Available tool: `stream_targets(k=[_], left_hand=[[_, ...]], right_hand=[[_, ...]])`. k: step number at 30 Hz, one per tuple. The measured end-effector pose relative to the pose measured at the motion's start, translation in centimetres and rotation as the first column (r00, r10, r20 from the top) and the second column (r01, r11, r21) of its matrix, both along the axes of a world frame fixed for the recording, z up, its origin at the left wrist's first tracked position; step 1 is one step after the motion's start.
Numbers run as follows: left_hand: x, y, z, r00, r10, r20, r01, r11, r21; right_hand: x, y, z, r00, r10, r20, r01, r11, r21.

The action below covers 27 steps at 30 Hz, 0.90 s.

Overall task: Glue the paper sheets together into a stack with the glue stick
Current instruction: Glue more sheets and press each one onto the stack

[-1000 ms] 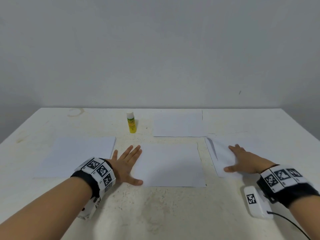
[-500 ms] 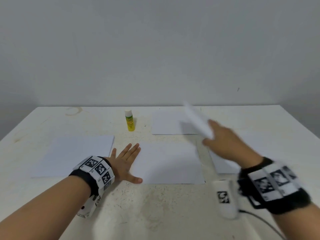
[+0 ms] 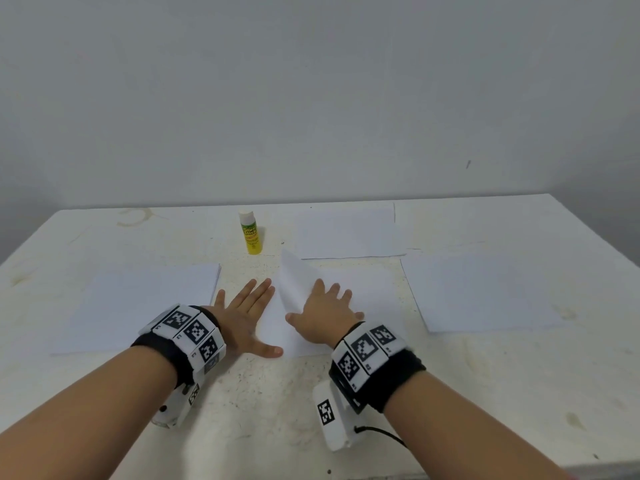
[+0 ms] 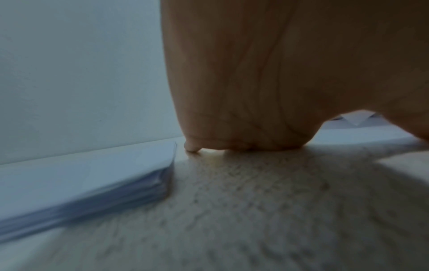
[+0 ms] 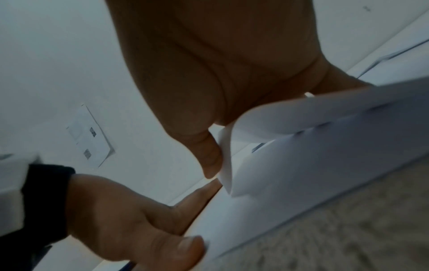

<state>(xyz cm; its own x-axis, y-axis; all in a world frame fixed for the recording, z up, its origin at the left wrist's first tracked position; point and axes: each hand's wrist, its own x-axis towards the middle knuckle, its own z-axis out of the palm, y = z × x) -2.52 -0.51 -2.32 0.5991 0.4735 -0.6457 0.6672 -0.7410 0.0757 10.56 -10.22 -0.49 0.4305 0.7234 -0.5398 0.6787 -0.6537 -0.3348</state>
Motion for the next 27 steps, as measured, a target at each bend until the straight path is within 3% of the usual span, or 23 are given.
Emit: stream_targets(k=[27], left_hand=[[0.1, -0.6, 0.5, 1.0, -0.004, -0.005, 0.004, 1.0, 0.01]], right_hand=[[-1.3, -0.5, 0.8, 0.999, 0.035, 0.005, -0.035, 0.999, -0.021]])
